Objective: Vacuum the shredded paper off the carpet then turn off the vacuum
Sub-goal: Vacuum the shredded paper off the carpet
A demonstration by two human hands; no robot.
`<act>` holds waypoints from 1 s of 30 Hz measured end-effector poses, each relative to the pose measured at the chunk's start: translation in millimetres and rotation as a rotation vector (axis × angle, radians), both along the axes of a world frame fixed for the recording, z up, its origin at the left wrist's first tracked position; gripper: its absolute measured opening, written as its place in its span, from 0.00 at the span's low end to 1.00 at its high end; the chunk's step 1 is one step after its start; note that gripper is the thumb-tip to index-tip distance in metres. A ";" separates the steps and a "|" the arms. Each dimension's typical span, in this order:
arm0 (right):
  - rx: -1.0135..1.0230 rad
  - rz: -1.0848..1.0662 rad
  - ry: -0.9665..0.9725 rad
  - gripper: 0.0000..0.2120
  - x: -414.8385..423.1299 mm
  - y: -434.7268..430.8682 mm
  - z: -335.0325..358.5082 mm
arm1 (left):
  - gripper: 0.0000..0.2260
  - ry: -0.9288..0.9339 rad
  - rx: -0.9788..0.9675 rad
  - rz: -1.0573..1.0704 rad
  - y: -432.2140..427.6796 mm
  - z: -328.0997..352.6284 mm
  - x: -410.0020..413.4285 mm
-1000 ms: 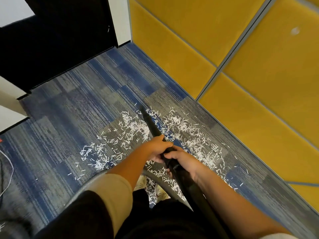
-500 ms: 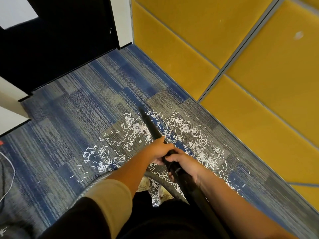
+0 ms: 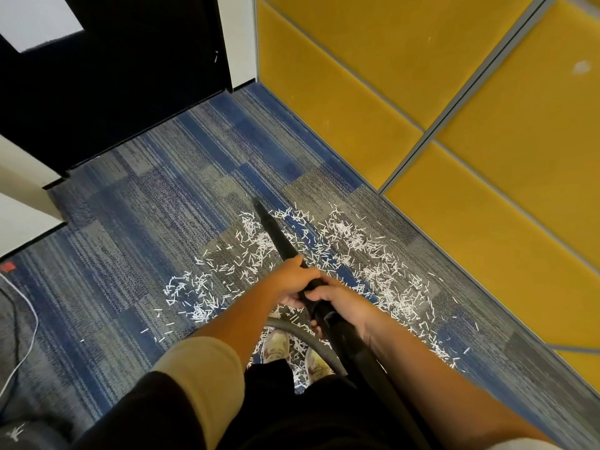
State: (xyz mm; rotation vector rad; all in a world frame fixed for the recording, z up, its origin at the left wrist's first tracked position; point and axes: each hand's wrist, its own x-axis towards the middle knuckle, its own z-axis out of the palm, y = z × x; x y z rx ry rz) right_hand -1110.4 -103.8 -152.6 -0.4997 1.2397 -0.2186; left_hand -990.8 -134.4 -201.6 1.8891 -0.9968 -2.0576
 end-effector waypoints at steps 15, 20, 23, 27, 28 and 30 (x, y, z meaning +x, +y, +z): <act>-0.031 0.014 -0.019 0.13 27.8 -1.6 -10.2 | 0.09 0.002 0.004 -0.026 -2.6 2.4 28.1; -0.027 0.033 -0.033 0.13 25.4 13.0 -6.8 | 0.11 -0.029 0.014 -0.026 16.0 4.6 27.8; -0.007 0.069 -0.035 0.15 16.9 25.2 -10.1 | 0.09 0.015 0.063 0.019 30.5 9.1 22.5; -0.011 0.106 -0.023 0.14 -2.4 48.8 -15.3 | 0.09 0.030 0.096 0.075 57.7 9.9 4.7; -0.016 0.113 -0.019 0.16 -8.8 55.2 -17.5 | 0.09 0.023 0.101 0.076 64.7 9.9 -1.8; -0.014 0.109 -0.018 0.19 -21.5 69.2 -20.5 | 0.08 0.005 0.105 0.056 78.0 10.6 -14.5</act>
